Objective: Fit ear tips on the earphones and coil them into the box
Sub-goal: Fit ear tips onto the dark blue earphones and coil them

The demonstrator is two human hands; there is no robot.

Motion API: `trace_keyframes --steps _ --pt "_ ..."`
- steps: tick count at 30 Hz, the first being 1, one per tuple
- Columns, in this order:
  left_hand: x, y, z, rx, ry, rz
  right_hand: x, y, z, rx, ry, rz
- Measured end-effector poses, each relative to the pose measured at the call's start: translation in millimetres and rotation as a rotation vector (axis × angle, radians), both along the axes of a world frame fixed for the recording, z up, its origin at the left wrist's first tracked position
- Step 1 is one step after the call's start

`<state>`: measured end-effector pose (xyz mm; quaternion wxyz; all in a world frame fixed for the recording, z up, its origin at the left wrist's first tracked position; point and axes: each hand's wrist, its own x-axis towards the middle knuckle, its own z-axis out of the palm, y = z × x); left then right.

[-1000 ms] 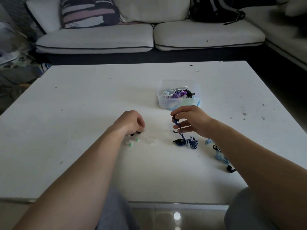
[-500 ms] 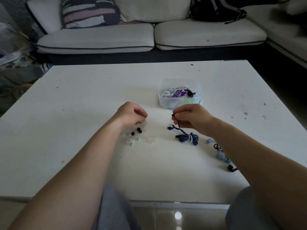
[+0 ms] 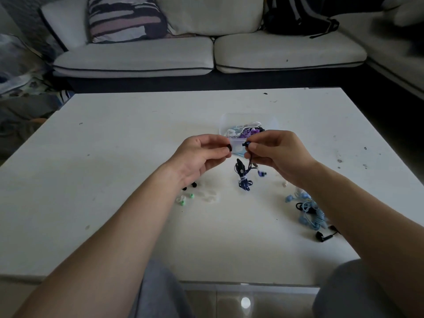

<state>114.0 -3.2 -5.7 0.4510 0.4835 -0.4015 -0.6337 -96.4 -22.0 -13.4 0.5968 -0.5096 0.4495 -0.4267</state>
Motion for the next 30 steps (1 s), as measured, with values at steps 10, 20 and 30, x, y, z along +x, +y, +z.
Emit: trace_keyframes --steps 10,20,30 --pt "-13.1 5.2 8.1 -0.016 0.167 -0.030 3.6 16.1 20.6 -0.145 0.047 0.079" --pt "-13.6 6.2 9.7 -0.027 0.163 -0.022 4.2 15.8 20.3 -0.121 0.025 0.068" --pt "-15.3 6.7 10.2 -0.028 0.139 -0.024 2.0 14.9 19.4 -0.099 0.014 0.084"
